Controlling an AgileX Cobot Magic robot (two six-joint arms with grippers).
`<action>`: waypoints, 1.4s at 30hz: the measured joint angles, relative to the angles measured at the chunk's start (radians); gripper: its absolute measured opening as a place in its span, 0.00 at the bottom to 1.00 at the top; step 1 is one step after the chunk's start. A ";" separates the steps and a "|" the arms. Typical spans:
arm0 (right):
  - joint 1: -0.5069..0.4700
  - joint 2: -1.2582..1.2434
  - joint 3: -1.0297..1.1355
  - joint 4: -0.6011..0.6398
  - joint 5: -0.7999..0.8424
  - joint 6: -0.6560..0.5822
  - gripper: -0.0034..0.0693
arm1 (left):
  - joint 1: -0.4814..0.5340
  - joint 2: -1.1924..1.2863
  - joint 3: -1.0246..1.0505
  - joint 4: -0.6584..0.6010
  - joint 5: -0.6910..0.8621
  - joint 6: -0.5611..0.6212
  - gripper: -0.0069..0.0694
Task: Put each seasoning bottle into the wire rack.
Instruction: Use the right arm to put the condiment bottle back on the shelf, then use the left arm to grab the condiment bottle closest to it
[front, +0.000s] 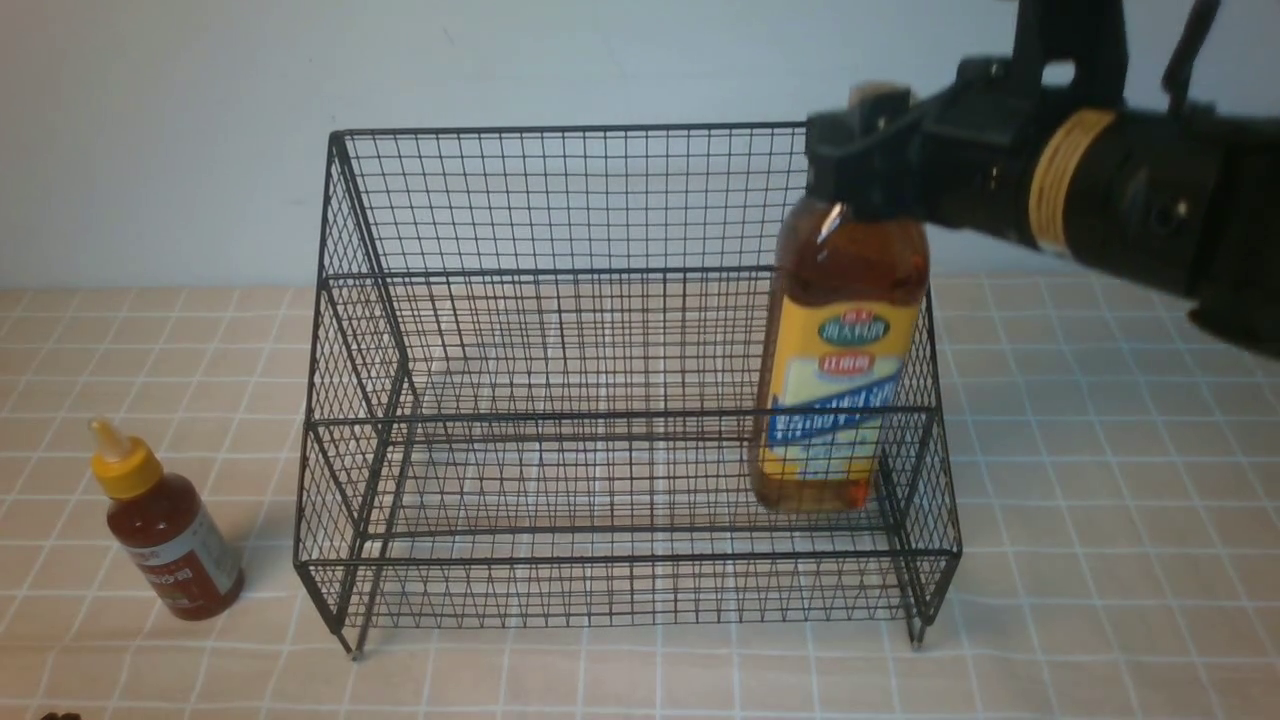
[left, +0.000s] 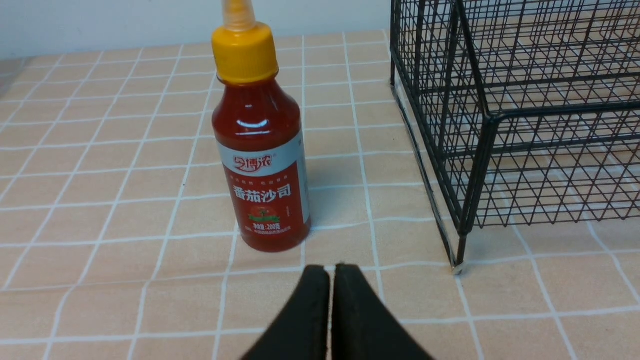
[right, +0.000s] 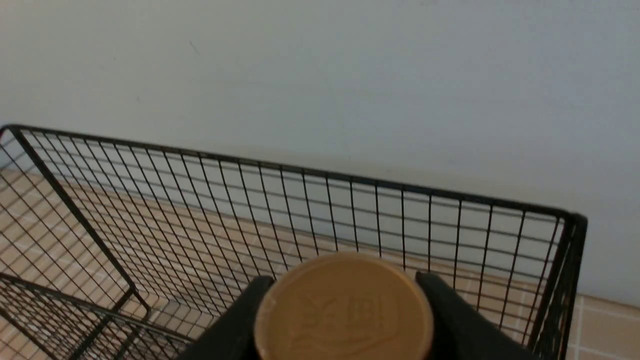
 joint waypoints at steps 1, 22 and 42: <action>0.000 0.000 0.012 -0.002 -0.008 0.000 0.49 | 0.000 0.000 0.000 0.000 0.000 0.000 0.08; 0.010 -0.217 0.037 -0.083 -0.037 -0.005 0.73 | 0.000 0.000 0.000 0.000 0.000 0.000 0.08; 0.010 -0.403 0.037 0.365 0.676 -0.869 0.03 | 0.000 0.000 0.000 0.000 0.000 0.000 0.08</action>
